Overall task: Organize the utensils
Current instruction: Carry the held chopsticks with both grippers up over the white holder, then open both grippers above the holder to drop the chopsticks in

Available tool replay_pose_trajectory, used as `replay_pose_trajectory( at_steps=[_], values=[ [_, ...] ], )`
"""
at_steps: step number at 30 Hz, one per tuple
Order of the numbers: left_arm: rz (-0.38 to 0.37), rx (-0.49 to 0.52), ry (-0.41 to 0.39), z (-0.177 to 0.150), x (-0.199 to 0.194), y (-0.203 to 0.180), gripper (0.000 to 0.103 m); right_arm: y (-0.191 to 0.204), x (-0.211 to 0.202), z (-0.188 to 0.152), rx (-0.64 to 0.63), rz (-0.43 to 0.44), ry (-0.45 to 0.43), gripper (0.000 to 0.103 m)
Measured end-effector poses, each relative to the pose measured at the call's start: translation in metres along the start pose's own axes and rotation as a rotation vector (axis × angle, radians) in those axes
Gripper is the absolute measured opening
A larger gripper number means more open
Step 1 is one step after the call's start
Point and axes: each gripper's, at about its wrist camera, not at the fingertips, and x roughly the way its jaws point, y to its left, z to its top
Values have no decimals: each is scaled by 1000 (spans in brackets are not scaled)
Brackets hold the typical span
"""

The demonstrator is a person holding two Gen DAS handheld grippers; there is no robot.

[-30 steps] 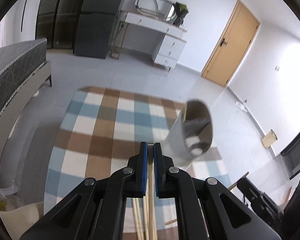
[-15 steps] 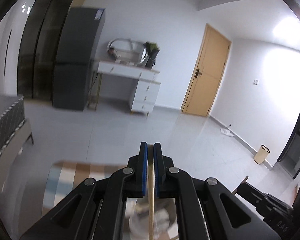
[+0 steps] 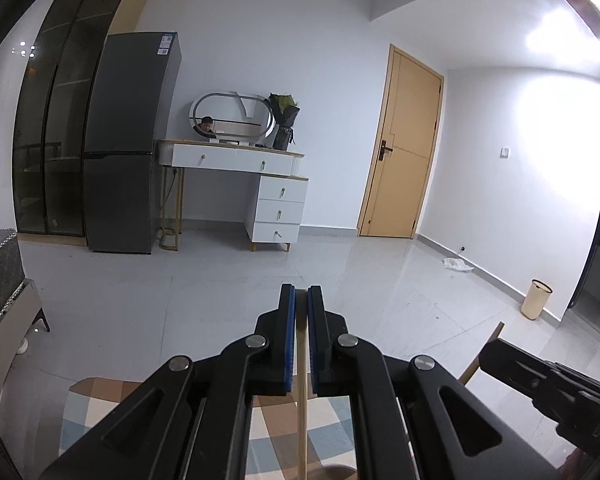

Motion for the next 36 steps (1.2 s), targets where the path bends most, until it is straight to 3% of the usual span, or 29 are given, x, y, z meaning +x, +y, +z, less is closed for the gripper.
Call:
replay_pose_trajectory(
  at_steps=[8,21,25,28,34,36],
  values=[
    [5,75,-28,-13,-3,-14,1,-11,18,-17,14,6,39,3],
    [-23,129,24,-20,-29,-18,2,-3,10,-49,-14,26,91,4],
    [-43,136,68,-20,-39,-21,2,7,8,-52,-39,33,104,4],
    [-70,116,155,-21,-43,-16,2,9,9,-53,-34,61,126,7],
    [14,2,309,-25,-49,10,4,25,-1,-62,-37,86,180,7],
    [46,-8,337,-24,-62,12,10,31,-7,-66,-41,83,183,13]
  ],
)
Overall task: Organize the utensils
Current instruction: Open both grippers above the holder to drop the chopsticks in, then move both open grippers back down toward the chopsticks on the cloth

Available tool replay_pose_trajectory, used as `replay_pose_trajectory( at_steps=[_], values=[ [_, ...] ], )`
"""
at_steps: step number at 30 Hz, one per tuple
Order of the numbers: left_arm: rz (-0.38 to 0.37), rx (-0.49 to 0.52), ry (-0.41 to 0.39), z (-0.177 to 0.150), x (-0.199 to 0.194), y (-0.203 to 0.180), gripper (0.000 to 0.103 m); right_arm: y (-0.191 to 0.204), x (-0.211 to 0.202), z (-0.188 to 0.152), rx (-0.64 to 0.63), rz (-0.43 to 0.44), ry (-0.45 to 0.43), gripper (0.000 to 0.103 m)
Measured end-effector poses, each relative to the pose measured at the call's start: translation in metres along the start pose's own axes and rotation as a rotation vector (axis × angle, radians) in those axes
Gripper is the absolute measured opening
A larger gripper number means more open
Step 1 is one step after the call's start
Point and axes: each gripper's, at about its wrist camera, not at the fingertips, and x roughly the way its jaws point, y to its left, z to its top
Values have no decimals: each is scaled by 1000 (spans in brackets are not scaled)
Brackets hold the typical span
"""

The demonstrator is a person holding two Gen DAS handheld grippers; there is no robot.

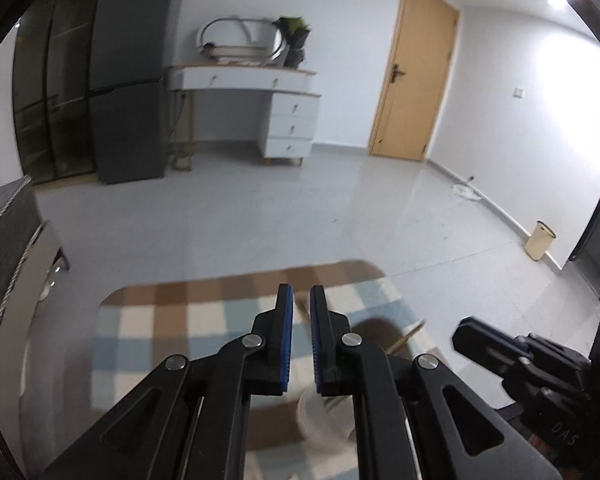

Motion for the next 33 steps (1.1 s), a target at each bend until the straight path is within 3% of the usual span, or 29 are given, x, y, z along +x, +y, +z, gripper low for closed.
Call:
replay_pose_trajectory(
  at_steps=[1,3,4,6,10,12,20,24,33],
  values=[
    [14,-5,8,-2,-6,0,16,3,-6,-2,2,-11,1,15],
    [43,-8,12,-6,-20,-1,43,7,-14,-7,14,-13,-4,18],
    [49,-15,2,-8,-26,0,46,9,-21,-11,25,-21,-5,19],
    [73,-30,-19,-13,-46,-2,57,12,-30,-19,43,-30,-8,31],
    [103,-72,-38,-23,-68,4,64,23,-50,-34,56,-54,-16,40],
    [129,-79,-50,-28,-80,3,73,29,-60,-43,61,-60,-19,44],
    [149,-94,-69,-48,-103,5,78,51,-82,-69,62,-90,-19,55],
    [154,-95,-69,-64,-113,6,83,60,-89,-82,64,-111,-22,66],
    [135,-163,-62,-92,-131,14,86,67,-96,-107,55,-160,-5,71]
  ],
)
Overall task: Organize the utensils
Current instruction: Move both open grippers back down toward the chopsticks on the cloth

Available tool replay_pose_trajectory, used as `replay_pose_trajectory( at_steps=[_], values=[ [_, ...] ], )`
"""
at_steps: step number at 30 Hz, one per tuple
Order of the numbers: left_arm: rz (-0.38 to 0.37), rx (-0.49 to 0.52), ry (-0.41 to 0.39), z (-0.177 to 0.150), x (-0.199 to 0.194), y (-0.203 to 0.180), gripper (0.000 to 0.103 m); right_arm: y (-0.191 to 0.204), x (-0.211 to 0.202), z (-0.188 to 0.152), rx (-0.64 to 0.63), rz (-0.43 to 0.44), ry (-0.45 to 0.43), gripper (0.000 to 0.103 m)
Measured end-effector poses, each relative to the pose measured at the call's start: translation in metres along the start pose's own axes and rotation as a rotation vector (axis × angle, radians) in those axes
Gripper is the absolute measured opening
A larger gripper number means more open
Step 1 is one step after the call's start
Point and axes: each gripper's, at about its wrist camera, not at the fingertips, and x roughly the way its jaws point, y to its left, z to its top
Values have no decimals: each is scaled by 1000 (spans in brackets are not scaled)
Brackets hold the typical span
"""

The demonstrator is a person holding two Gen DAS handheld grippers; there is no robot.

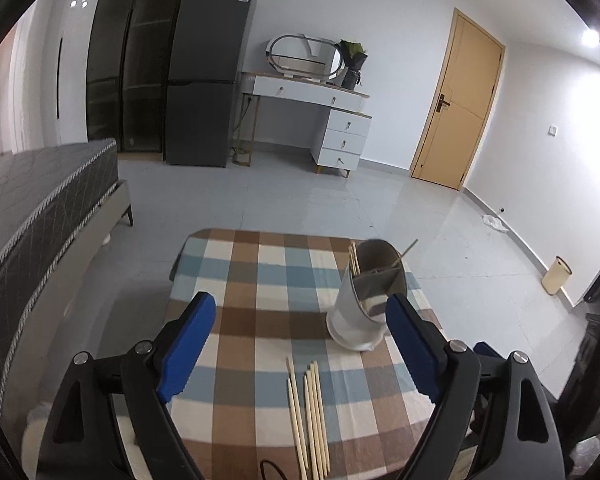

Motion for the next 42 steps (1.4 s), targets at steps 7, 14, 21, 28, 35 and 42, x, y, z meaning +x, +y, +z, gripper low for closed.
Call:
replay_pose_trajectory(
  at_steps=[7,14,21,28,35,42],
  values=[
    [17,7,78,-40,11,10,88,0,10,-25,-11,-29,59,75],
    [53,-14,209,-62,51,22,88,-5,24,-42,-12,-37,110,79],
    [66,-89,317,-49,69,36,88,-6,46,-40,-35,-68,154,83],
    [-5,-119,495,-61,32,38,88,-5,102,-27,-79,-55,242,83],
    [42,-187,684,-142,3,46,88,-22,119,-34,46,9,270,83],
    [297,-68,394,-130,47,50,88,-32,99,-38,47,-23,265,83]
  ],
)
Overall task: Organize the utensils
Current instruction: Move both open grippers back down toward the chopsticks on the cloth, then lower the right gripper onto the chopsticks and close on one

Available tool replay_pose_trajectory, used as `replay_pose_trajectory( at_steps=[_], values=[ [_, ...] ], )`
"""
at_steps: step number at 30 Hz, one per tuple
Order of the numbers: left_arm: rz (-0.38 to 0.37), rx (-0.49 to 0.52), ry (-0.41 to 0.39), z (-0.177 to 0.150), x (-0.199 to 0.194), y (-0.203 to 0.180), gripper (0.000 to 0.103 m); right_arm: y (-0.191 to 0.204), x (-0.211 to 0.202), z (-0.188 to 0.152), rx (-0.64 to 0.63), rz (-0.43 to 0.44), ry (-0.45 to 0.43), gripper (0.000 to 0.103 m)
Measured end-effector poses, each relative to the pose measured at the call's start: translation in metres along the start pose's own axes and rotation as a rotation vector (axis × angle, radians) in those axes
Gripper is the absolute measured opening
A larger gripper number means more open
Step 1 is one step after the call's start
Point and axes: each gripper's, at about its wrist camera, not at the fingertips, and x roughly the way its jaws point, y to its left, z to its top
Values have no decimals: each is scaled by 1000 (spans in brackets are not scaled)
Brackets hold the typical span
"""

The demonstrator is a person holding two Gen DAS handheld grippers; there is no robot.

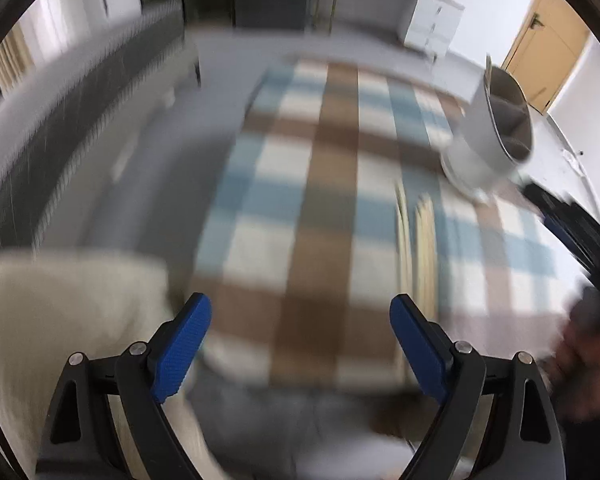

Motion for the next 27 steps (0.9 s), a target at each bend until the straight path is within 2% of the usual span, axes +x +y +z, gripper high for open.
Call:
replay_pose_trajectory(
  at_steps=[4,9,11,14,19,22,23,25,27],
  values=[
    [60,46,-71,27,33,-16,88,-8,1,-6,5,-8,39,82],
    [45,66,-105,44,62,-19,88,1,23,-13,-50,-38,128,76],
    [54,79,-90,44,73,-17,88,7,37,-14,-78,-49,170,73],
    [37,29,-34,46,87,-6,88,16,57,-15,-129,-77,221,70],
    [36,0,-32,56,91,-3,88,24,91,-12,-150,-119,283,69],
    [18,-17,-42,60,87,-2,88,30,107,-13,-174,-137,329,61],
    [24,-15,-50,61,85,-2,88,31,110,-14,-181,-136,340,55],
    [19,-22,-51,63,86,-2,88,35,117,-18,-209,-149,364,54],
    [7,-45,-35,65,88,2,88,38,122,-20,-230,-157,385,50]
  ],
)
